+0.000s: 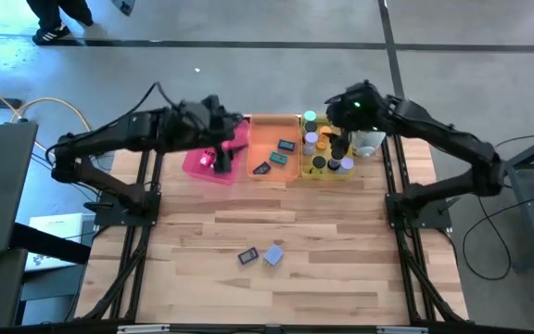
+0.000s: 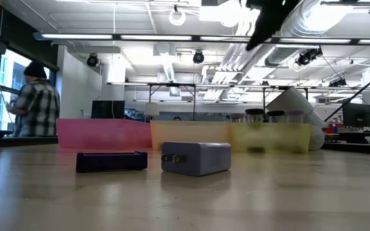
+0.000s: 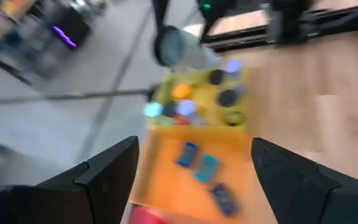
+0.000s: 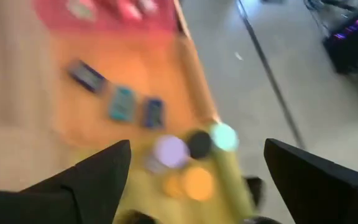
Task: Pick & Place Office items
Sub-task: Put the dark blue digital clock into the orange bin
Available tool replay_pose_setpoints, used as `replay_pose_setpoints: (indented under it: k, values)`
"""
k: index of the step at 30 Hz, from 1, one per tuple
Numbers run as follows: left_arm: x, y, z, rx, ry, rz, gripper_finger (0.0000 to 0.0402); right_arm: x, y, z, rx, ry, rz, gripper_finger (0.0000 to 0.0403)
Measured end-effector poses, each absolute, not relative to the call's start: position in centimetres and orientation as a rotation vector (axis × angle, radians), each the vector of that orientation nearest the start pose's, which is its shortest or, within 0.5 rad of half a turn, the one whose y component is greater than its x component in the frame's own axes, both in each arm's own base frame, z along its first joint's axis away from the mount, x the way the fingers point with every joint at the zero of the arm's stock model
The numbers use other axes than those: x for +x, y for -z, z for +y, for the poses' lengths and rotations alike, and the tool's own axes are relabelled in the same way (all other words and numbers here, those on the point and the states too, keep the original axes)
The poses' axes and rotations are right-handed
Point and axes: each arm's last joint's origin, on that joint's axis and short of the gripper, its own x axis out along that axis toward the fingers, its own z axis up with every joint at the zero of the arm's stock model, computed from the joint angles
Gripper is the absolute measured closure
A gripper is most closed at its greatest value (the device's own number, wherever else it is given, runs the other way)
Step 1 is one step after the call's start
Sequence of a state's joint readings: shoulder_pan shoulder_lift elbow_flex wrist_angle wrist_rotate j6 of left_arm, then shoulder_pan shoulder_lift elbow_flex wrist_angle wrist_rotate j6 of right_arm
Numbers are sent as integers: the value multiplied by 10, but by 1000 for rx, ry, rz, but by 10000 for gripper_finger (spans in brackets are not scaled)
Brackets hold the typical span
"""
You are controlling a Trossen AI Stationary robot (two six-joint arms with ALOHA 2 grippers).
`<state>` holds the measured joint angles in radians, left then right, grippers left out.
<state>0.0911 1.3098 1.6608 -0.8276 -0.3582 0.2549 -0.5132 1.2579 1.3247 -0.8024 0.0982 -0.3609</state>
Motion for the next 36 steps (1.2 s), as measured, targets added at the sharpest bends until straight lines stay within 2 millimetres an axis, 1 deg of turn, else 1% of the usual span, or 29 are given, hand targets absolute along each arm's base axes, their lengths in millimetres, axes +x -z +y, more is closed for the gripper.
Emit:
replay_pose_setpoints:
  k: [2,4,7,10,15,18,22,26,29,31,36]
  values:
    - [243,-452,21,235,-337,549,96,212,-376,-111,-114,395,747,46]
    - [244,-447,10,200,-272,587,96,207,-383,-98,-54,322,681,46]
    - [244,-440,-6,145,-199,634,96,200,-393,-82,-30,200,615,46]
    - [245,-439,-18,87,-175,629,96,196,-399,-70,17,88,563,46]
    - [245,-435,-36,3,-147,650,96,197,-402,-57,165,-39,528,46]
    - [243,-430,-47,0,-131,696,96,200,-401,-50,228,-77,536,46]
    - [241,-419,-62,39,-187,776,96,202,-399,-39,231,-173,556,46]
    - [244,-408,-79,122,-214,829,96,204,-400,-28,217,-233,559,46]
    - [247,-400,-88,248,-169,874,96,205,-400,-22,240,-253,568,46]
    - [245,-398,-91,284,-143,894,96,205,-400,-18,263,-262,574,46]
    - [247,-396,-94,240,-147,902,96,206,-400,-10,332,-278,594,46]
